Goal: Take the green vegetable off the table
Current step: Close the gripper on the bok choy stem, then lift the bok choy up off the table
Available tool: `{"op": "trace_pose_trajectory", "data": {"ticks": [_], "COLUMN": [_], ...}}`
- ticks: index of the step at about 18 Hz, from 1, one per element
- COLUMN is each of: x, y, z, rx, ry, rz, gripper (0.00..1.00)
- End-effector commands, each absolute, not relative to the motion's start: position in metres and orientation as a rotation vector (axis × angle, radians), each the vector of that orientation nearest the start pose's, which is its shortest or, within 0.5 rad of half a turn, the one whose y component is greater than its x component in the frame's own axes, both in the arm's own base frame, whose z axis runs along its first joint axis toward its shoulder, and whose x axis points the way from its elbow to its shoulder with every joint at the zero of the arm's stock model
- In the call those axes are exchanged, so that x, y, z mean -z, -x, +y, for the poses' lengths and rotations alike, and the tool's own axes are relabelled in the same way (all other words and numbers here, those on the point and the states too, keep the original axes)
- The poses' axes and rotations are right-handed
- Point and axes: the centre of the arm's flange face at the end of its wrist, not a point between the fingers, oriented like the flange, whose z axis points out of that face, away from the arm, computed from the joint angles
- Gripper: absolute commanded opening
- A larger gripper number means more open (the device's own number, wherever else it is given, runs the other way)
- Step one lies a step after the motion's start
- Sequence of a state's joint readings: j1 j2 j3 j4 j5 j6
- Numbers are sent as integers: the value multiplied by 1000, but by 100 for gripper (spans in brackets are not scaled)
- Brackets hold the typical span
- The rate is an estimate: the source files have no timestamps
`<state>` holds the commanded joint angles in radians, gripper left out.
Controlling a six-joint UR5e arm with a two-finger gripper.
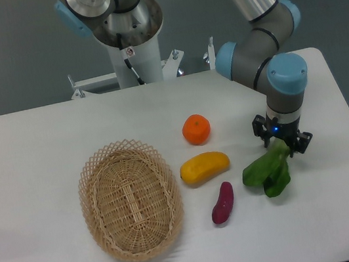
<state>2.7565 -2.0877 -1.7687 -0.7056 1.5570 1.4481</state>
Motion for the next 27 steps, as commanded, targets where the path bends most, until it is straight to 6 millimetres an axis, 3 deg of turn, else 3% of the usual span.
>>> {"op": "trace_pose_trajectory", "data": {"ticks": [7, 9, 14, 21, 27], "x": [-198, -209, -282, -374, -419], "y": [525, 528, 525, 472, 431], "z": [358, 357, 366, 385, 392], "rx": [-237, -265, -384, -260, -207], "ry": [3050, 3045, 2926, 2715, 2635], "rz": [411, 408, 362, 133, 13], "gripper": [31, 31, 31, 31, 31]}}
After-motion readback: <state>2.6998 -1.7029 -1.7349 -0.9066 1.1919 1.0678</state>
